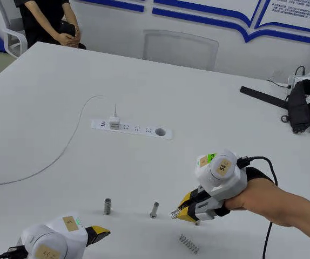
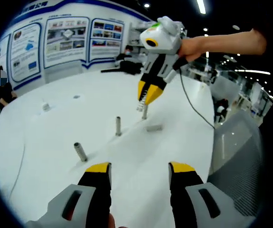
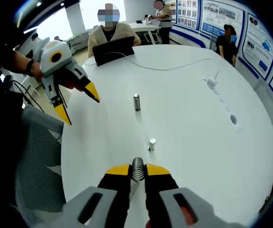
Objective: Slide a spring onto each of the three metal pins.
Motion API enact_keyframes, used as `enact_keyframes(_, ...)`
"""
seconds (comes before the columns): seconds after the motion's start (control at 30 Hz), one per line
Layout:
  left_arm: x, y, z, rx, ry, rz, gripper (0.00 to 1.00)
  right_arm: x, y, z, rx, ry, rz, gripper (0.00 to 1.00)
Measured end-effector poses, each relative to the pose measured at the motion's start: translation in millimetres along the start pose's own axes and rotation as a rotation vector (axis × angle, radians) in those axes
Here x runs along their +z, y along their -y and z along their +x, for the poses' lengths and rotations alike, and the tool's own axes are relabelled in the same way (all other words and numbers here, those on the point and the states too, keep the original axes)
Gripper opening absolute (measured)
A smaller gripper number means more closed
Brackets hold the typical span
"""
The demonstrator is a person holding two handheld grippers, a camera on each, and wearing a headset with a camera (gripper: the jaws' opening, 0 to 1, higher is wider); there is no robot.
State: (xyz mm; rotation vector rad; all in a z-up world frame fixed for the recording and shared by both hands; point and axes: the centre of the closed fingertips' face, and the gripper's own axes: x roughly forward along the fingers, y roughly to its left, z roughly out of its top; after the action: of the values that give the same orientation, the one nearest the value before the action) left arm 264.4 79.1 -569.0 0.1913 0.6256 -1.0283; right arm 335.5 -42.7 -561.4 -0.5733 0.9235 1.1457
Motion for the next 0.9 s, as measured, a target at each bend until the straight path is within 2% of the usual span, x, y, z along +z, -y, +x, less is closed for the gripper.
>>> enact_keyframes(0.2, -3.6, -7.4, -3.8, 0.026, -0.001, -0.021, 0.53, 6.2, 8.9, 5.7, -0.005, -0.008, -0.008, 0.12)
enact_keyframes(0.4, -1.8, -12.0, -5.4, 0.041, 0.007, -0.039, 0.56, 9.2, 16.2, 11.4, -0.007, -0.019, -0.016, 0.12)
enact_keyframes(0.9, -10.2, -13.8, -10.9, 0.046, 0.000, -0.074, 0.62, 15.4, 25.5, 28.1, 0.012, -0.042, -0.041, 0.12)
